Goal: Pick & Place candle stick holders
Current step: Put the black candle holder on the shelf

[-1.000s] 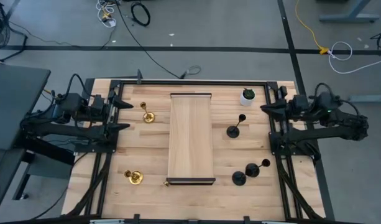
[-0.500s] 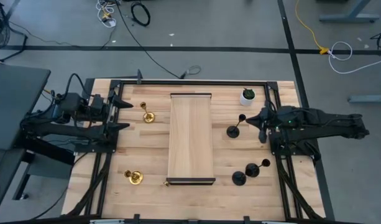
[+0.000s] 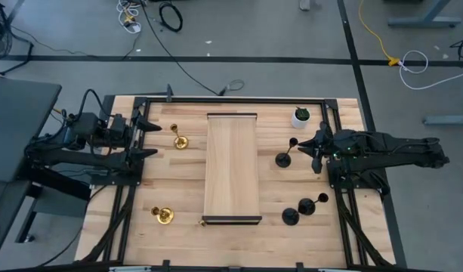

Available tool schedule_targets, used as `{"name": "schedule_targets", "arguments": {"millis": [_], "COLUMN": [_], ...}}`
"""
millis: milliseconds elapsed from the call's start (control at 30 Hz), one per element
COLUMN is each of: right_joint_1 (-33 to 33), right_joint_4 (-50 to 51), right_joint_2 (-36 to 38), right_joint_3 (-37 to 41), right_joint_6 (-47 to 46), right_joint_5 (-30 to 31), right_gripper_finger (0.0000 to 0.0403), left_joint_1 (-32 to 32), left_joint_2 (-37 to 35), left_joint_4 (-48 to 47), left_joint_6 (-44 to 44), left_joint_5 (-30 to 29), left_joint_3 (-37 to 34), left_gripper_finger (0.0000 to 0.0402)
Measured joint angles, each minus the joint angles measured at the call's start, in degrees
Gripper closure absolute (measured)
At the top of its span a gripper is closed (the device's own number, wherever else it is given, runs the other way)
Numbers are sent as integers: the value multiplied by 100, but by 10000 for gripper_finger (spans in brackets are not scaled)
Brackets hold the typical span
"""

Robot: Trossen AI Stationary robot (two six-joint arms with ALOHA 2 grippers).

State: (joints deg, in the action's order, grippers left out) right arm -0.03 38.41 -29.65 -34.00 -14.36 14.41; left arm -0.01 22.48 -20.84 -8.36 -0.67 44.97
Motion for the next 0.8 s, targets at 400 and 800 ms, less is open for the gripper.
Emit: {"name": "schedule_targets", "arguments": {"millis": [400,800], "right_joint_1": [0,2], "right_joint_4": [-4,-353], "right_joint_2": [-302,-1054], "right_joint_3": [0,0], "right_joint_6": [5,122], "right_joint_5": [367,591], "right_gripper_finger": [177,160], "left_joint_1": [-2,0], "left_joint_2": [0,0], "left_joint_4": [0,0], "left_joint_6": [7,19], "left_joint_5": [-15,-15], "left_joint_3": [2,2], "left_gripper_finger": [21,21]}}
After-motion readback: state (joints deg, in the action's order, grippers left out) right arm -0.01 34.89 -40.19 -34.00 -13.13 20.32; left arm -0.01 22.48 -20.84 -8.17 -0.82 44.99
